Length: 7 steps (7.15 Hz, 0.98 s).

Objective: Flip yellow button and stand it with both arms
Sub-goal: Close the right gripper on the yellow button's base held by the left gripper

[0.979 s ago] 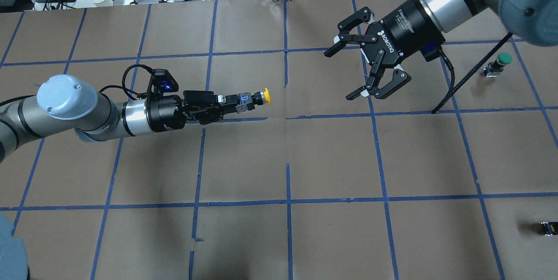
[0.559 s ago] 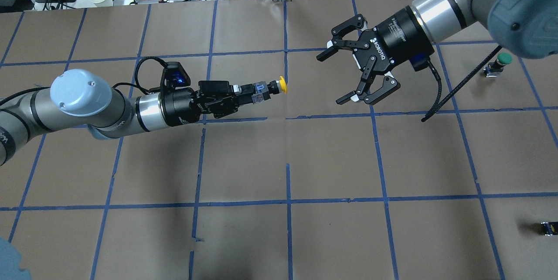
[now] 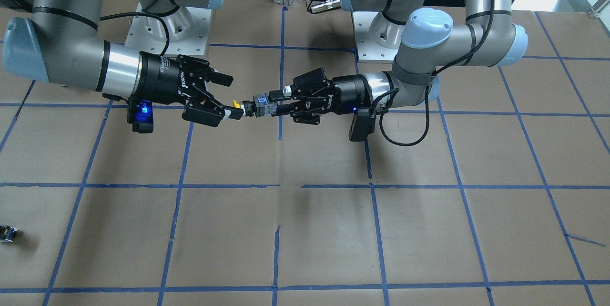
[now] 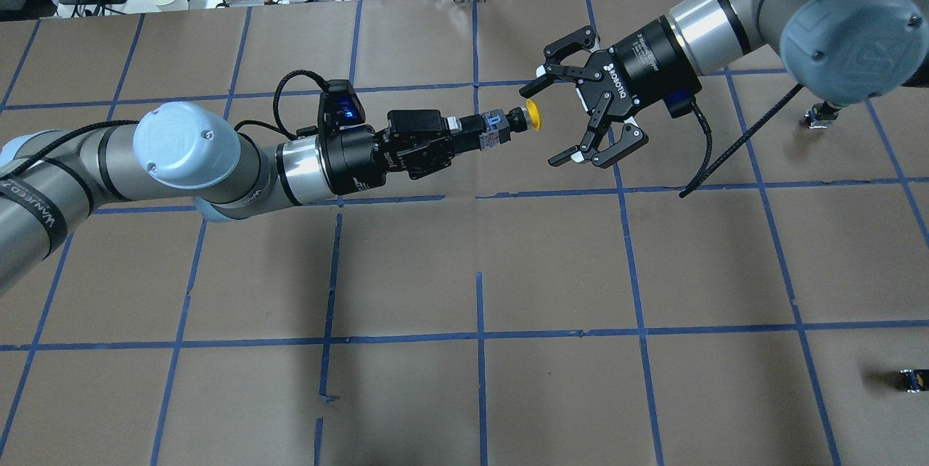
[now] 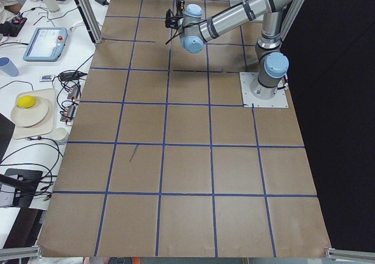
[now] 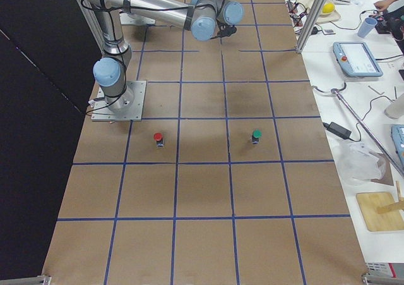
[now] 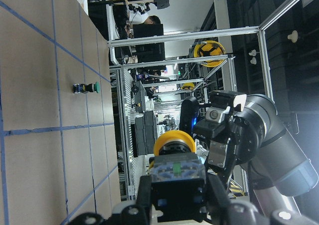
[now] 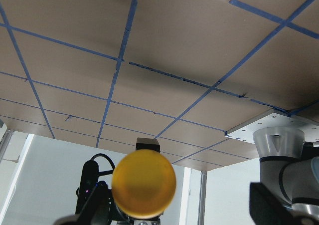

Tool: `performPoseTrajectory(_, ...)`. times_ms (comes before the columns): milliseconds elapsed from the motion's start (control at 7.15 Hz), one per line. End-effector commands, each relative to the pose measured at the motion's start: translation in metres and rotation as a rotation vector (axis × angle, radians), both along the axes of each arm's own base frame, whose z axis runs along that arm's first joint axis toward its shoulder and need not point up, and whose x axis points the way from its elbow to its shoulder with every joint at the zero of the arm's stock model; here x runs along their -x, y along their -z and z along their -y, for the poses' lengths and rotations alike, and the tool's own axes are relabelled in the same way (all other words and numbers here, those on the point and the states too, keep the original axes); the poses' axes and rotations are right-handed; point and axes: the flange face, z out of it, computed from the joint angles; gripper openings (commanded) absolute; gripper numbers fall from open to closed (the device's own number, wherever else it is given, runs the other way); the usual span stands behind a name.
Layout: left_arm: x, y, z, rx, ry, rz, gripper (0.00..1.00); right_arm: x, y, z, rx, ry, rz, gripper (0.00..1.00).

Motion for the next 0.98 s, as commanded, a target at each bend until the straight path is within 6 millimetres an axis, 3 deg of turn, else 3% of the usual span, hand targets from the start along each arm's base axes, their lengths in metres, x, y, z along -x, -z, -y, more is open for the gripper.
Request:
performPoseTrajectory(0,0.004,-0.002,-0.002,-0.004,0.003,-0.002,0.01,0.002,-0.007,0.003,0.015,0.006,-0.005,1.0)
performPoseTrajectory(559,0.009,-0.009,-0.004,-0.016,0.018,-0.006,0.02,0.004,0.003,0.013,0.013,0.023,0.025,0.98)
performPoseTrajectory(839,0.009,-0.01,-0.004,-0.013,0.018,-0.006,0.02,0.005,-0.002,0.011,0.015,0.025,0.02,0.94)
